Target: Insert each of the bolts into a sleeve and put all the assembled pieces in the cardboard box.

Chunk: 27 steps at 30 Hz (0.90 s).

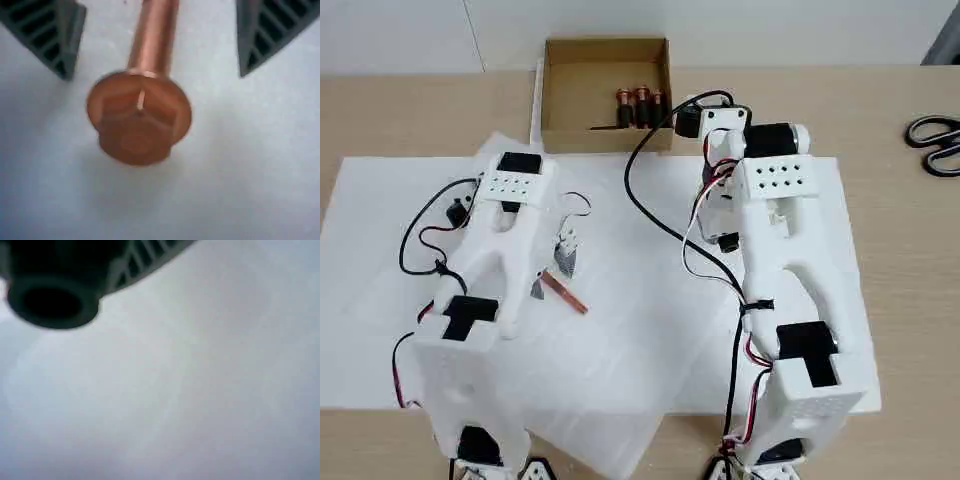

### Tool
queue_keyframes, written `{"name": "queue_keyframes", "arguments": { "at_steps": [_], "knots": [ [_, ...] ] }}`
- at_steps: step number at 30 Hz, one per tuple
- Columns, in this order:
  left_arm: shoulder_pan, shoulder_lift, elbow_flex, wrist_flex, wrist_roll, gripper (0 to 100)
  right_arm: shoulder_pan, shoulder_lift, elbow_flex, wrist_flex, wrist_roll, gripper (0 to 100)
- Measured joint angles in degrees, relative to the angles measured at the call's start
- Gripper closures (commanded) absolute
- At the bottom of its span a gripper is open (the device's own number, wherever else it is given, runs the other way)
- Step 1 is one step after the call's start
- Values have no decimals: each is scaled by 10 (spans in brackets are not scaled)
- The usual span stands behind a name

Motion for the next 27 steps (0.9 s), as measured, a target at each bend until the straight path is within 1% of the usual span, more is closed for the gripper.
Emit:
{"name": "queue_keyframes", "arguments": {
  "at_steps": [7,19,27],
  "knots": [
    [-22,37,-39,5,2,797,0,0,0,0,0,995],
    [-22,105,-97,6,3,797,0,0,0,0,0,995],
    [-15,117,-112,11,3,798,0,0,0,0,0,995]
  ]
}}
